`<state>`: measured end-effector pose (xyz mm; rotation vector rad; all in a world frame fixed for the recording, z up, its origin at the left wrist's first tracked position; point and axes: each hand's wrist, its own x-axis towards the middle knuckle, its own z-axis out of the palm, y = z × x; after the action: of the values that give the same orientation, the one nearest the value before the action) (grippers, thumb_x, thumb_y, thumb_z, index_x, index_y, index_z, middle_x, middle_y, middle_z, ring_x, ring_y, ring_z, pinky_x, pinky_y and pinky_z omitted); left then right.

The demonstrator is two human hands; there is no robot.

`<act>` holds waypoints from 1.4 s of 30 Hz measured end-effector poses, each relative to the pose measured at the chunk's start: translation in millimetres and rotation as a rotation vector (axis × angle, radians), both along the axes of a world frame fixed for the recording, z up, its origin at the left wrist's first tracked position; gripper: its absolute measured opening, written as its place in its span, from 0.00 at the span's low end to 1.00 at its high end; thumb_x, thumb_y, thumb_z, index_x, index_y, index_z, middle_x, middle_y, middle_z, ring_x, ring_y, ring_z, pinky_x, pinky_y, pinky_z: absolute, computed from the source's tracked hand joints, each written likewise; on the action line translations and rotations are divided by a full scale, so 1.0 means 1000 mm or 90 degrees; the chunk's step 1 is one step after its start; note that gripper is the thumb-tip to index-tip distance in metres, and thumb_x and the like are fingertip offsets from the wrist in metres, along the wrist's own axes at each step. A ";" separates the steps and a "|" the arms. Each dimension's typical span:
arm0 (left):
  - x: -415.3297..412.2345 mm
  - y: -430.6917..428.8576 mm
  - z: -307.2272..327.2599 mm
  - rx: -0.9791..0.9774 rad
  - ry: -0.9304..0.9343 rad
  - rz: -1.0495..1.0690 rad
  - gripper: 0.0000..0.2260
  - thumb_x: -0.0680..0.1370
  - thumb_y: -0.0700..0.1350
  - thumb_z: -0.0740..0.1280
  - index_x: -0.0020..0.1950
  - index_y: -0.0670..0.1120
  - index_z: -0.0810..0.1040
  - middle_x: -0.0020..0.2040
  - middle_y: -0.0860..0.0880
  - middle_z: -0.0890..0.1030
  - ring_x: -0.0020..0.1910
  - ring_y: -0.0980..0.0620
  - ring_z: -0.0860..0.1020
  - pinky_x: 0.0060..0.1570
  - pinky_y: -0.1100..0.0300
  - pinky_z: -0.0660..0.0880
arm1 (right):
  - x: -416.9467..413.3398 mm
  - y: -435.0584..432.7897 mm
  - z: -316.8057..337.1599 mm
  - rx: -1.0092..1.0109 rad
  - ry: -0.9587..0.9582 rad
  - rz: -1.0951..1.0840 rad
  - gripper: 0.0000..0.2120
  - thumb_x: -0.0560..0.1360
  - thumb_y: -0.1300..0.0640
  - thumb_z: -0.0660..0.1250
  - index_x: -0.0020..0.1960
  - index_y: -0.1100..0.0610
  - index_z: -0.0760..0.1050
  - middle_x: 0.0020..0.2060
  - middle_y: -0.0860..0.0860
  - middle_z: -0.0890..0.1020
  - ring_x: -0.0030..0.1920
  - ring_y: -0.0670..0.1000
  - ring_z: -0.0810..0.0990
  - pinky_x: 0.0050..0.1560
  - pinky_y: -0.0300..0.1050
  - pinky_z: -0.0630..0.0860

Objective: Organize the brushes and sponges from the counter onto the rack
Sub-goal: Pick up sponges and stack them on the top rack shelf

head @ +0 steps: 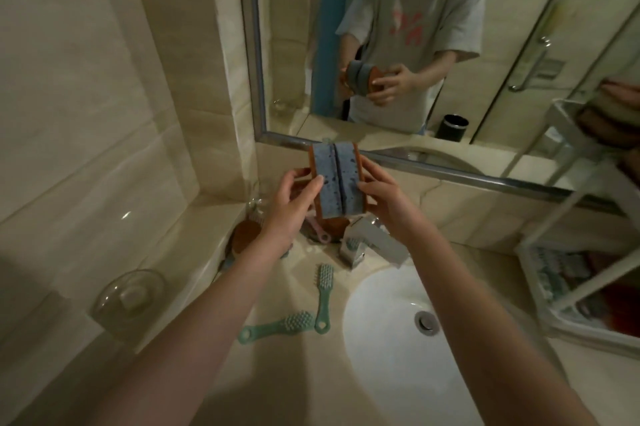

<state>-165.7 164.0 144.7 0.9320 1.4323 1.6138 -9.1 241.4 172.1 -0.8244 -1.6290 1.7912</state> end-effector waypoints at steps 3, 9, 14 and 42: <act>0.023 0.012 0.026 0.038 0.003 -0.042 0.07 0.75 0.53 0.66 0.52 0.56 0.73 0.53 0.52 0.79 0.55 0.50 0.79 0.51 0.55 0.79 | 0.028 0.001 0.025 0.029 0.039 -0.038 0.29 0.72 0.60 0.62 0.72 0.48 0.64 0.62 0.51 0.76 0.62 0.54 0.75 0.63 0.53 0.72; 0.080 0.040 0.069 0.109 -0.004 -0.181 0.12 0.75 0.50 0.67 0.58 0.54 0.73 0.55 0.54 0.78 0.55 0.55 0.78 0.52 0.59 0.77 | 0.101 0.005 0.069 0.081 0.086 -0.167 0.23 0.68 0.57 0.67 0.62 0.55 0.70 0.55 0.53 0.79 0.55 0.54 0.79 0.49 0.45 0.77; 0.139 0.061 0.094 0.149 -0.022 -0.243 0.13 0.75 0.46 0.68 0.59 0.52 0.72 0.54 0.52 0.80 0.56 0.51 0.79 0.52 0.56 0.78 | 0.163 0.009 0.093 0.151 0.082 -0.260 0.14 0.72 0.57 0.68 0.57 0.51 0.73 0.54 0.50 0.79 0.55 0.51 0.79 0.53 0.50 0.77; 0.484 0.130 0.155 0.169 0.001 -0.323 0.19 0.73 0.47 0.71 0.63 0.48 0.74 0.58 0.47 0.80 0.59 0.48 0.78 0.57 0.50 0.77 | 0.494 0.041 0.131 0.209 0.146 -0.405 0.25 0.69 0.51 0.73 0.65 0.48 0.72 0.58 0.50 0.81 0.58 0.51 0.80 0.58 0.52 0.79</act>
<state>318.6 293.5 299.4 1.3231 0.8915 1.4271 485.2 282.1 303.1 -0.8260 -1.2703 1.0959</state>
